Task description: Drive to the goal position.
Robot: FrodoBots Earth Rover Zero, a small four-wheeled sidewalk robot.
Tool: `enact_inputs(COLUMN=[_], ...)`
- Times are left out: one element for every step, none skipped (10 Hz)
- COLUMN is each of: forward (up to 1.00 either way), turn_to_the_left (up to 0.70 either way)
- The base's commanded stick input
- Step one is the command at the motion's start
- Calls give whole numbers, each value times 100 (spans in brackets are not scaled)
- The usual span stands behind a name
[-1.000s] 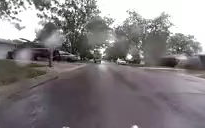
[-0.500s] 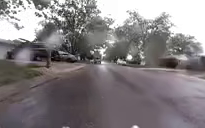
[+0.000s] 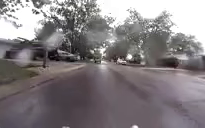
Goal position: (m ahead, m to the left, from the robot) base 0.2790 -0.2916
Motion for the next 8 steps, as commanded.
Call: enact_inputs(forward=[50, 50, 50, 50, 50, 50, 50, 50], turn_to_the_left=[-1, -1, -1, -1, -1, -1, -1, -1])
